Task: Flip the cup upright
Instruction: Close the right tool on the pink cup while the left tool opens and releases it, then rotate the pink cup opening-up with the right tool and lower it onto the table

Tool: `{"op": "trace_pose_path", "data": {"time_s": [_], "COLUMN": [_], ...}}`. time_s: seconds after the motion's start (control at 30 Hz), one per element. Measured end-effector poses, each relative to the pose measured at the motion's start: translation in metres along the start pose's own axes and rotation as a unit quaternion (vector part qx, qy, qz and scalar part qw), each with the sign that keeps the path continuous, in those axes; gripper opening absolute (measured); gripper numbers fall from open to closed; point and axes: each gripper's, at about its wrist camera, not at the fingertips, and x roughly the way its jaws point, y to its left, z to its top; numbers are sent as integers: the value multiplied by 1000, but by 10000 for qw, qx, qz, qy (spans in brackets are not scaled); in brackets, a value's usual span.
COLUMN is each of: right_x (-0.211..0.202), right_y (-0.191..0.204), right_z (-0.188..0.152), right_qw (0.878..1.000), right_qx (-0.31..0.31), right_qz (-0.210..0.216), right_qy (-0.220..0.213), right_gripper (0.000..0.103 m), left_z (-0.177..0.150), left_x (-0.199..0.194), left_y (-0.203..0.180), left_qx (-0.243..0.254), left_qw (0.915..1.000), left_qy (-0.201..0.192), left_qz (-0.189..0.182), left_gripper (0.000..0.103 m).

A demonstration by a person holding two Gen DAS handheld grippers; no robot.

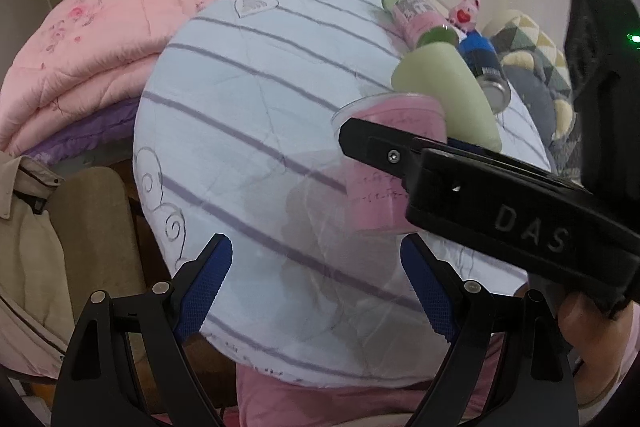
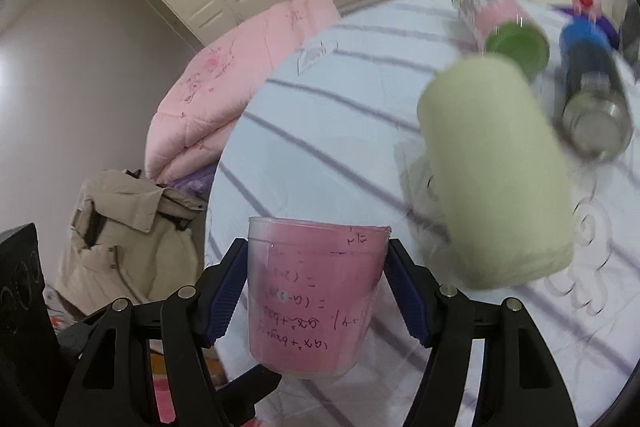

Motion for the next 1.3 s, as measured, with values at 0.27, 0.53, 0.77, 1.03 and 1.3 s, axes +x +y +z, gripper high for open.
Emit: {"op": "trace_pose_path", "data": {"time_s": [0.27,0.53,0.77,1.03,1.3], "right_x": [-5,-5,-1,8,12], "right_y": [3,-1,3,5,12], "right_z": [20,36,39,38,31], "right_qw": [9985,9970,9947,9908,9850], "right_qx": [-387,-553,-774,-1094,-1459], "right_qz": [-160,-93,-181,-411,-645], "right_qy": [-354,-540,-654,-683,-653], "right_gripper": [69,69,69,69,70], "left_z": [13,32,44,46,39], "left_x": [-5,-4,17,40,49], "left_y": [-10,-8,-4,2,11], "left_qx": [81,-146,-289,-412,-483], "left_qw": [9987,9958,9963,9972,9973], "left_qy": [-464,-884,-810,-592,-447], "left_qz": [-181,-179,-13,189,334], "left_gripper": [88,94,94,94,94]}}
